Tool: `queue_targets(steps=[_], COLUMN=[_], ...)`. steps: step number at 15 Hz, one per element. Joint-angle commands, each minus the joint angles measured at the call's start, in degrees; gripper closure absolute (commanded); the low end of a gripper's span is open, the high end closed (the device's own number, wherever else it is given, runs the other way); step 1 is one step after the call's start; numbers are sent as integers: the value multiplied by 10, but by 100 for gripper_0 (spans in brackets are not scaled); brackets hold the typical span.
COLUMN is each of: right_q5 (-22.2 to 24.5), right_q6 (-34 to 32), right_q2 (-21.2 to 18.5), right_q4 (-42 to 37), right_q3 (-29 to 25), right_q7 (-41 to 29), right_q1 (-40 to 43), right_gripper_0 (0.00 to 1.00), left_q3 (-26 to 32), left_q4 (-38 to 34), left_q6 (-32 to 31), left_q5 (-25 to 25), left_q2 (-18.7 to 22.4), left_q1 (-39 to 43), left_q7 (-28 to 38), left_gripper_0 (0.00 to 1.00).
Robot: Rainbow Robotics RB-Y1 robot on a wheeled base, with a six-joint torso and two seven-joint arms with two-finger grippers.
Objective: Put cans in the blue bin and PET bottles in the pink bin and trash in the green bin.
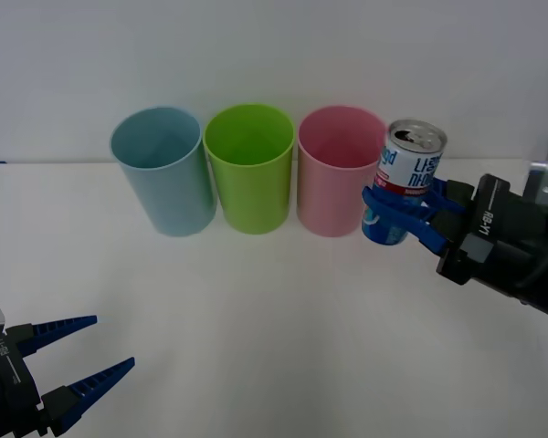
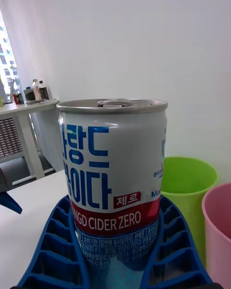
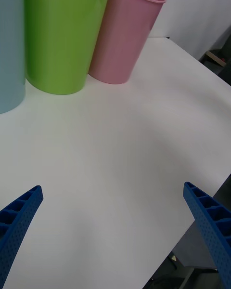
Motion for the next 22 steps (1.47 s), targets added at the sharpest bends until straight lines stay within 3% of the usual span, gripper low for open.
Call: queue_targets(steps=[1,7,9,14,16,22], right_q5=[36,176,193,257,279,283], right_q6=[38,118,136,150,185,321], right_q2=[0,3,11,76,92,109], right_q4=[0,13,44,159,205,358], right_q3=[54,152,180,216,241,326], right_q7=[-30,-160,-166,-171,-175,-188], right_q1=[-42,-127,-160,-256,-293,-411], right_gripper_0=[100,100,100,100,100,100], left_q3=[0,0,0,0,0,0], left_q4=[0,0,0,0,0,0], left_q6=[0,0,0,0,0,0], left_q5=[0,0,0,0,0,0], left_q2=[0,0,0,0,0,0], left_q1=[0,0,0,0,0,0], left_q7=[0,0,0,0,0,0], left_gripper_0=[0,0,0,0,0,0])
